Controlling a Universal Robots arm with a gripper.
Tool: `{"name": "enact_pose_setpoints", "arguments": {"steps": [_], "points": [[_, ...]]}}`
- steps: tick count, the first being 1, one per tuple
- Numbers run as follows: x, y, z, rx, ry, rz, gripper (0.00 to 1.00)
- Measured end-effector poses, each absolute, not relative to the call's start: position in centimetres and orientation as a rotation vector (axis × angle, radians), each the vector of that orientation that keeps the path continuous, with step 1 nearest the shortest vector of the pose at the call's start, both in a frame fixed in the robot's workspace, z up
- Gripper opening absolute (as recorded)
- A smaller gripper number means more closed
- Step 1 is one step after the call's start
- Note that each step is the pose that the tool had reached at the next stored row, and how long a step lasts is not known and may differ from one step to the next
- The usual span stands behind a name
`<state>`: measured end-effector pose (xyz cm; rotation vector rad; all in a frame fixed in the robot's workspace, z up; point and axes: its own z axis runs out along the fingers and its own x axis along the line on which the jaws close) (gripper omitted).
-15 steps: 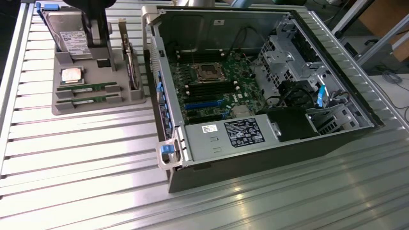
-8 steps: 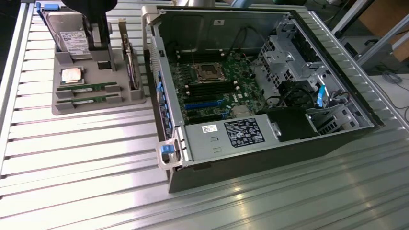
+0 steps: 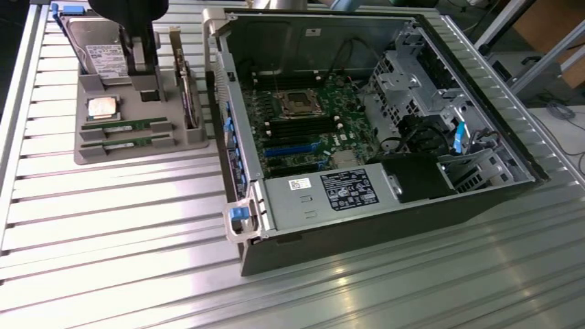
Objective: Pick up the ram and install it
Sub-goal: 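Pick up the ram and move it above insertion slot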
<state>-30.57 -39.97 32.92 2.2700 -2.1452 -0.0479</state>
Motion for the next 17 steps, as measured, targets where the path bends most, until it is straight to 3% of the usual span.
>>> {"name": "enact_pose_setpoints", "arguments": {"steps": [17], "points": [[-30.57,-40.0,31.88,2.27,-2.145,-0.048,0.36]]}}
